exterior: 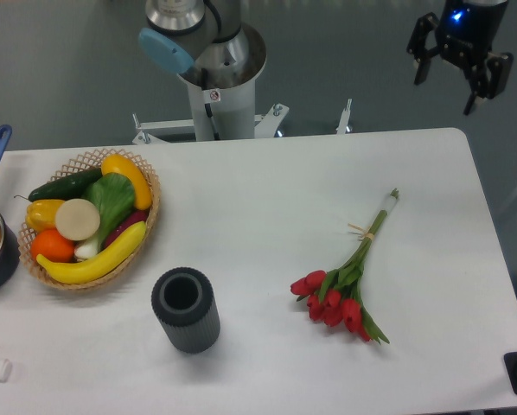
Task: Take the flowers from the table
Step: 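Move the open gripper toward the red tulip bouquet stems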
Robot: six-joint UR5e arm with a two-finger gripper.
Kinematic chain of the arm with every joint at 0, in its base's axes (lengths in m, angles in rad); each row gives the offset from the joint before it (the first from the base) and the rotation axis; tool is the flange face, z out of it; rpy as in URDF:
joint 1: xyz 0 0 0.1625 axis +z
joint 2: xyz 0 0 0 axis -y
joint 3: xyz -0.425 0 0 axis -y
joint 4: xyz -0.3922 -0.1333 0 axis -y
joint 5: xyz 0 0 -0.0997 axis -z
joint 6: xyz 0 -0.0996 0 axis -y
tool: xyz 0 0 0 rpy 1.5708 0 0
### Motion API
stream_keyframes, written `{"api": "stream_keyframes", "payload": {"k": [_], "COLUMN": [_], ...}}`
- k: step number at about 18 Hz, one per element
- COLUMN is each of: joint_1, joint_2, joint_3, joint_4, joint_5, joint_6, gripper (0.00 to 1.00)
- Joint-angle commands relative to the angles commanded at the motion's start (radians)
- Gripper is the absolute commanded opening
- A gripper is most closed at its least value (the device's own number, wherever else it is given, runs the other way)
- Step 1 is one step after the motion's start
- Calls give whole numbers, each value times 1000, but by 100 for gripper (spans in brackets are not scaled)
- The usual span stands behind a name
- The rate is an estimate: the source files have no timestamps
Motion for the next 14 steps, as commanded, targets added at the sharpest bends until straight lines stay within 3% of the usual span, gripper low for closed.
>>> {"api": "stream_keyframes", "payload": {"k": [8,11,14], "joint_1": [-8,-8,-12], "joint_2": [5,20,38], "joint_3": [-23,-67,-129], "joint_4": [6,8,87], "joint_5": [0,-2,-3], "joint_6": [-3,-24,-109], "gripper": [100,100,100]}}
